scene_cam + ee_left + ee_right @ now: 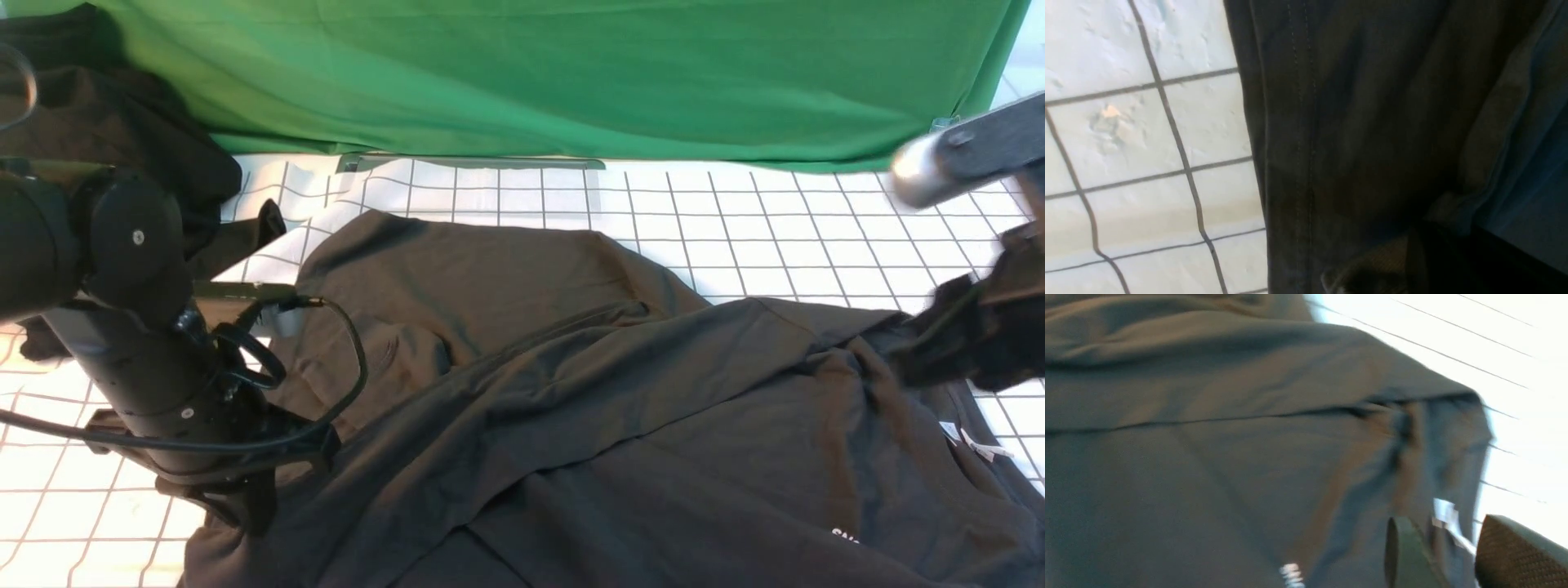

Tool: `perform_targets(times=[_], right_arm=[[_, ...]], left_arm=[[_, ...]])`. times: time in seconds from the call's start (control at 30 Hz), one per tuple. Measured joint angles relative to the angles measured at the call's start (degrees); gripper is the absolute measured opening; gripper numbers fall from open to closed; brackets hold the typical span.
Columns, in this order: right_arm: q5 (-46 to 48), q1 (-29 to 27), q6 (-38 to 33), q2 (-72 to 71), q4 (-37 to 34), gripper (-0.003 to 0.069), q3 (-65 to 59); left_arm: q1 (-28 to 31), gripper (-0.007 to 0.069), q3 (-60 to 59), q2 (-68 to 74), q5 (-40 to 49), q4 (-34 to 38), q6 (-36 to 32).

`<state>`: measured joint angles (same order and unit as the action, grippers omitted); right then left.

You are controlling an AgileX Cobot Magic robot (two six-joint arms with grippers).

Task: Fold a long-sleeved shirt over a white checkered tablecloth.
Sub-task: 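Grasp the near edge of the shirt at its hem and shoulder corners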

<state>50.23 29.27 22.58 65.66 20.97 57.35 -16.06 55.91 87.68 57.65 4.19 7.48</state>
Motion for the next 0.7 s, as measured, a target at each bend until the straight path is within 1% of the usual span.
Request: perform_targets(times=[0.07, 0.13, 0.17, 0.23, 0.27, 0.3, 0.33, 0.37, 0.4, 0.43, 0.47, 0.53, 0.57, 0.6, 0.67, 0.7], right_arm=[[-0.54, -4.98, -2.09, 0.14, -2.32, 0.0242, 0.00], [-2.03, -11.28, -6.87, 1.35, -7.83, 0.0242, 0.06], [-2.34, -12.45, -7.35, 1.53, -9.15, 0.0242, 0.06], [-3.59, -17.27, -12.95, 3.68, -15.73, 0.0243, 0.08], [-4.26, -20.54, -16.89, 6.42, -20.97, 0.0253, 0.13], [-4.26, -22.51, -19.33, 8.43, -24.44, 0.0268, 0.42], [-4.26, -23.20, -19.75, 8.87, -25.06, 0.0272, 0.57], [-4.33, -25.49, -23.39, 12.82, -29.86, 0.0330, 1.73], [-4.39, -26.19, -24.59, 15.15, -31.26, 0.0370, 2.69], [-4.39, -26.30, -24.85, 16.08, -31.45, 0.0377, 3.15], [-4.60, -26.71, -26.35, 20.00, -32.51, 0.0441, 5.12], [-4.72, -26.92, -27.34, 24.01, -33.25, 0.0498, 8.23], [-4.84, -26.92, -27.82, 26.55, -33.56, 0.0519, 10.15], [-4.84, -26.92, -27.78, 27.05, -33.56, 0.0519, 10.55], [-4.77, -27.05, -28.14, 33.54, -33.75, 0.0544, 15.44], [-4.72, -27.05, -28.14, 34.03, -33.80, 0.0545, 15.79]], left_arm=[[0.00, 0.0037, 0.00, 0.00, -1.34, -0.31, 0.93], [0.00, 0.0038, 0.00, 0.00, -3.31, -0.31, 1.47], [0.00, 0.0038, 0.00, 0.00, -3.45, -0.31, 1.46], [0.00, 0.0046, 0.00, 0.00, -4.10, -0.31, 1.53], [0.00, 0.0061, 0.00, 0.00, -4.34, -0.58, 1.53], [0.00, 0.0076, 0.00, 0.00, -4.34, -0.98, 1.57], [0.00, 0.0084, 0.00, 0.00, -4.34, -1.17, 1.57], [0.00, 0.0126, 0.00, 0.00, -4.28, -2.27, 1.71], [0.00, 0.0176, 0.00, 0.00, -4.12, -3.39, 1.89], [0.00, 0.0184, 0.00, 0.00, -4.05, -3.57, 1.96], [0.00, 0.0243, 0.00, 0.00, -3.91, -4.97, 2.23], [0.00, 0.0323, 0.34, 0.00, -3.34, -7.09, 2.76], [0.00, 0.0367, 0.72, 0.00, -2.76, -8.34, 3.11], [0.00, 0.0375, 0.92, 0.00, -2.62, -8.59, 3.33], [0.00, 0.0470, 2.36, -0.06, -1.04, -11.41, 5.10], [0.00, 0.0475, 2.61, -0.06, -0.92, -11.58, 5.24]])
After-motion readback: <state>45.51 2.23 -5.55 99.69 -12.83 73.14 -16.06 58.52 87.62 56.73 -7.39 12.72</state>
